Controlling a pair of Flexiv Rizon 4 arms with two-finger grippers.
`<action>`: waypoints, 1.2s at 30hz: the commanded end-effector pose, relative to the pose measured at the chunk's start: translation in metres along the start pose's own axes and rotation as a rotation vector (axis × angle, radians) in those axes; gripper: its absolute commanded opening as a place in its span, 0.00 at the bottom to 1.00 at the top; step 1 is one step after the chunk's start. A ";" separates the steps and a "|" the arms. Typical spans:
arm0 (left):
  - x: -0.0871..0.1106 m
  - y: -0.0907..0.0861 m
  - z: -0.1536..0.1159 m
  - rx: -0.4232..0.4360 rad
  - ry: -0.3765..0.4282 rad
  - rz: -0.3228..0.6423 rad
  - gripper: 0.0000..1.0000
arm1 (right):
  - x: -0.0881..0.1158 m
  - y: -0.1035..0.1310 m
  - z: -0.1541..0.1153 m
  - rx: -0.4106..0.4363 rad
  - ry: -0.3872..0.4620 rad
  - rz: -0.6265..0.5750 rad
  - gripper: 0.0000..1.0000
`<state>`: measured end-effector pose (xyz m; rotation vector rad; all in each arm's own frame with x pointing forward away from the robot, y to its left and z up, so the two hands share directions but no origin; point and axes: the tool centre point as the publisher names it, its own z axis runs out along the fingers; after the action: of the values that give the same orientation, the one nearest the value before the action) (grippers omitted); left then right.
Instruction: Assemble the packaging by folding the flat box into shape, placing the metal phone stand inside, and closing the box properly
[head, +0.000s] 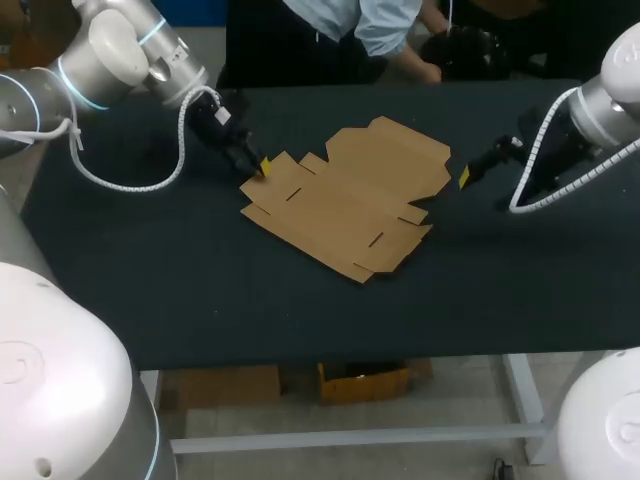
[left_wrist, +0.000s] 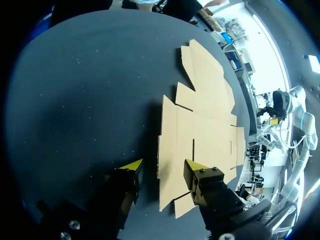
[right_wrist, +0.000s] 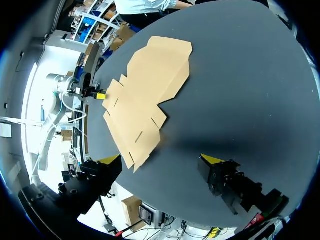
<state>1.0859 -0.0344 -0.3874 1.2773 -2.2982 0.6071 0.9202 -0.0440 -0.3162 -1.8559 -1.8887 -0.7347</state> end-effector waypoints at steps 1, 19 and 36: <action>-0.003 0.001 0.006 0.014 -0.001 -0.005 0.45 | -0.004 -0.002 -0.001 0.017 0.010 -0.005 1.00; 0.013 0.019 0.006 0.141 -0.027 -0.082 0.00 | -0.014 -0.011 -0.005 0.045 -0.014 -0.006 1.00; 0.048 0.062 0.008 0.303 -0.050 -0.256 0.00 | -0.020 -0.011 -0.007 0.054 -0.021 -0.011 1.00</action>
<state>1.0276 -0.0432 -0.3816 1.6005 -2.0784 0.7323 0.9084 -0.0618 -0.3251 -1.8363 -1.9162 -0.6682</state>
